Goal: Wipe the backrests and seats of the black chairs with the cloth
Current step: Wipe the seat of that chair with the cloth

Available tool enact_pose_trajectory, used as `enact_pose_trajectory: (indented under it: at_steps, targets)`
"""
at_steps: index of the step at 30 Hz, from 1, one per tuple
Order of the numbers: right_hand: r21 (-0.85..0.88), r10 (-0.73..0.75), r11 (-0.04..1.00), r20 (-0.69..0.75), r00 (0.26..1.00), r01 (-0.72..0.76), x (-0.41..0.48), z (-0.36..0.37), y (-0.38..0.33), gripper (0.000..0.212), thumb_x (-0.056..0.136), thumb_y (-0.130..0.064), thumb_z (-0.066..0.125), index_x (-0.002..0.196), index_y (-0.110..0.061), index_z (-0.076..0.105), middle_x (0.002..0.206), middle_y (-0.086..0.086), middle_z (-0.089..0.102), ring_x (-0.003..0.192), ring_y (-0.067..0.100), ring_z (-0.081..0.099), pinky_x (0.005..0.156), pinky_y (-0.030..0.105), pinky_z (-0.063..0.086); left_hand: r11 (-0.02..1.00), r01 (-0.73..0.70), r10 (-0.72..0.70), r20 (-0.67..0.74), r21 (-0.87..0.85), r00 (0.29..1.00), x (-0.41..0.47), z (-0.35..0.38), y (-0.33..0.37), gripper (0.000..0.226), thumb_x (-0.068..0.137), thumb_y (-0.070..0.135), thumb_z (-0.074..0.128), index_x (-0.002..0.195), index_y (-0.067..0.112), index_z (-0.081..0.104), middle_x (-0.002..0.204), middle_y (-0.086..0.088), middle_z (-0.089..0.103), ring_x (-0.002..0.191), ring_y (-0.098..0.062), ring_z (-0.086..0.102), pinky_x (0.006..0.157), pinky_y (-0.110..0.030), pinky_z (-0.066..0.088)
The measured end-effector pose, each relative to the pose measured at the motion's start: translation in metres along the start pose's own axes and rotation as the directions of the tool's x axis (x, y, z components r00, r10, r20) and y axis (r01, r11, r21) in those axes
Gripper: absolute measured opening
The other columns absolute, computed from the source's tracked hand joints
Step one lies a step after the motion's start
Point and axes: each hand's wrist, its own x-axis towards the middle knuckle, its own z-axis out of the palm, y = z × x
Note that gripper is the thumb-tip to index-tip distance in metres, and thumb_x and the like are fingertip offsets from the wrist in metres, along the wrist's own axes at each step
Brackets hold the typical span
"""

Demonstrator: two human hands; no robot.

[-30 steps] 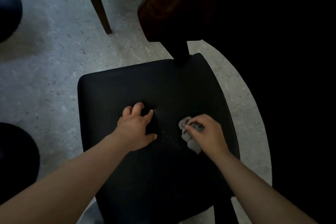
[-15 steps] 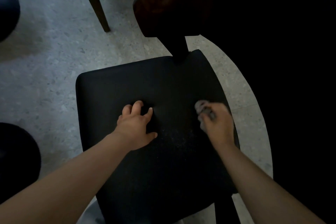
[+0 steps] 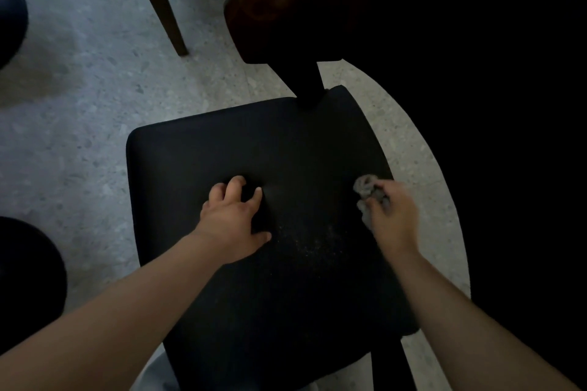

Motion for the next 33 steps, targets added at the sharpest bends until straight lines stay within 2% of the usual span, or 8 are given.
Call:
enact_pose_trajectory:
  at_steps: [4, 8, 11, 15, 19, 24, 28, 33]
  targets:
    - [0.001, -0.123, 0.992, 0.184, 0.975, 0.125, -0.039, -0.004, -0.023, 0.025, 0.084, -0.003, 0.066, 0.105, -0.015, 0.070, 0.103, -0.001, 0.063, 0.096, 0.013, 0.061, 0.085, 0.018, 0.044, 1.000, -0.002, 0.002, 0.003, -0.011, 1.000, -0.001, -0.002, -0.001, 0.090, 0.086, 0.063, 0.055, 0.156, 0.030, 0.009, 0.156, -0.004, -0.005, 0.142, -0.037, 0.001, 0.118, -0.048, 0.022]
    - [0.003, -0.244, 0.970, -0.050, 0.968, 0.244, 0.008, -0.009, -0.048, 0.023, 0.086, -0.003, 0.063, 0.106, -0.011, 0.068, 0.103, 0.006, 0.064, 0.095, 0.019, 0.060, 0.085, 0.028, 0.048, 1.000, -0.009, 0.008, -0.015, -0.010, 1.000, -0.001, 0.001, -0.002, 0.090, 0.086, 0.063, 0.055, 0.156, 0.031, 0.009, 0.156, -0.004, -0.004, 0.142, -0.036, 0.002, 0.118, -0.047, 0.022]
    - [-0.039, -0.219, 0.976, -0.175, 0.960, 0.216, 0.074, -0.010, -0.064, 0.023, 0.089, -0.010, 0.058, 0.110, -0.007, 0.067, 0.104, 0.013, 0.064, 0.099, 0.026, 0.060, 0.084, 0.031, 0.044, 1.000, -0.016, 0.015, -0.030, -0.019, 0.999, 0.000, 0.003, -0.004, 0.089, 0.086, 0.063, 0.055, 0.156, 0.031, 0.009, 0.155, -0.003, -0.004, 0.142, -0.035, 0.003, 0.118, -0.048, 0.022]
    - [-0.082, -0.145, 0.987, -0.071, 0.987, 0.139, 0.093, 0.002, -0.072, 0.025, 0.095, -0.006, 0.052, 0.116, -0.009, 0.064, 0.111, 0.008, 0.060, 0.096, 0.014, 0.056, 0.079, 0.018, 0.035, 0.999, -0.018, 0.017, -0.041, -0.028, 0.999, 0.001, 0.004, -0.004, 0.088, 0.086, 0.062, 0.055, 0.156, 0.031, 0.010, 0.155, -0.003, -0.003, 0.142, -0.034, 0.003, 0.118, -0.049, 0.022]
    - [0.001, -0.228, 0.974, 0.005, 0.974, 0.228, 0.034, -0.001, -0.054, 0.026, 0.091, 0.004, 0.052, 0.107, -0.009, 0.066, 0.099, 0.001, 0.056, 0.073, 0.000, 0.056, 0.065, 0.002, 0.039, 0.999, -0.018, 0.017, -0.028, -0.035, 0.999, -0.001, 0.000, -0.004, 0.088, 0.087, 0.061, 0.057, 0.156, 0.031, 0.010, 0.156, -0.003, -0.002, 0.143, -0.035, 0.003, 0.118, -0.048, 0.023]
    - [-0.058, -0.259, 0.960, 0.186, 0.948, 0.274, -0.011, -0.008, -0.019, 0.027, 0.084, 0.002, 0.062, 0.105, -0.013, 0.070, 0.102, -0.001, 0.062, 0.092, 0.009, 0.057, 0.080, 0.007, 0.036, 0.999, -0.008, 0.007, -0.017, -0.035, 1.000, -0.001, -0.003, -0.002, 0.088, 0.086, 0.059, 0.058, 0.156, 0.030, 0.012, 0.156, -0.004, -0.001, 0.142, -0.036, 0.004, 0.117, -0.047, 0.025]
    - [-0.147, -0.214, 0.967, -0.008, 0.977, 0.210, 0.021, -0.023, -0.006, 0.025, 0.087, 0.000, 0.060, 0.109, -0.009, 0.068, 0.104, 0.009, 0.064, 0.097, 0.024, 0.059, 0.084, 0.028, 0.043, 0.999, -0.007, 0.006, -0.014, -0.035, 1.000, -0.001, -0.003, -0.001, 0.087, 0.087, 0.058, 0.058, 0.156, 0.029, 0.013, 0.156, -0.004, -0.001, 0.142, -0.036, 0.004, 0.117, -0.047, 0.025]
    - [-0.099, -0.078, 0.993, -0.065, 0.995, 0.072, 0.002, -0.004, -0.004, 0.024, 0.090, -0.003, 0.054, 0.110, -0.012, 0.065, 0.107, 0.009, 0.062, 0.099, 0.024, 0.059, 0.088, 0.038, 0.049, 1.000, -0.005, 0.005, -0.009, -0.027, 1.000, -0.001, -0.004, -0.001, 0.086, 0.088, 0.057, 0.059, 0.156, 0.029, 0.013, 0.156, -0.004, -0.001, 0.142, -0.037, 0.004, 0.117, -0.047, 0.024]
